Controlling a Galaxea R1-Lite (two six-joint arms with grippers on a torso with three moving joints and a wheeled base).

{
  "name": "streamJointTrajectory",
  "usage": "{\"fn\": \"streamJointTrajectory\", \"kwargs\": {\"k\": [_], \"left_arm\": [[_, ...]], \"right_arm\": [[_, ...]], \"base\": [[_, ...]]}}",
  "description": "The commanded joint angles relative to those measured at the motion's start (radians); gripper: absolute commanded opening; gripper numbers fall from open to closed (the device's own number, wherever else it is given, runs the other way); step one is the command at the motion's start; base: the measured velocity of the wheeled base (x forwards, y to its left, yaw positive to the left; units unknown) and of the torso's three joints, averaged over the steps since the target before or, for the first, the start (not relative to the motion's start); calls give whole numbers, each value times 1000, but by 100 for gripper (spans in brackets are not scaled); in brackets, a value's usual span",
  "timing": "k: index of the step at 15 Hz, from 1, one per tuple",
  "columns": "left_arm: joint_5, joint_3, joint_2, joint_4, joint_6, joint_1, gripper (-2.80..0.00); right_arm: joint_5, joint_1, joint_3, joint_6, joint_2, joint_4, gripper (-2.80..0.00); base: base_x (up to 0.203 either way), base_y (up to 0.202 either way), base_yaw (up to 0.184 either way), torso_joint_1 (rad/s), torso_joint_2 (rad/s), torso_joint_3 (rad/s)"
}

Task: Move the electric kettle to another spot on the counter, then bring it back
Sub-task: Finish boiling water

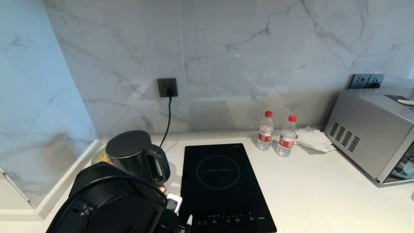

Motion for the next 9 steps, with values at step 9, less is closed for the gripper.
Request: {"fn": "streamJointTrajectory", "kwargs": {"k": [9], "left_arm": [[0,-221,-16,20,-126,31,0]], "right_arm": [[0,0,0,0,0,0,-280]], "base": [[0,0,0,0,0,0]]}}
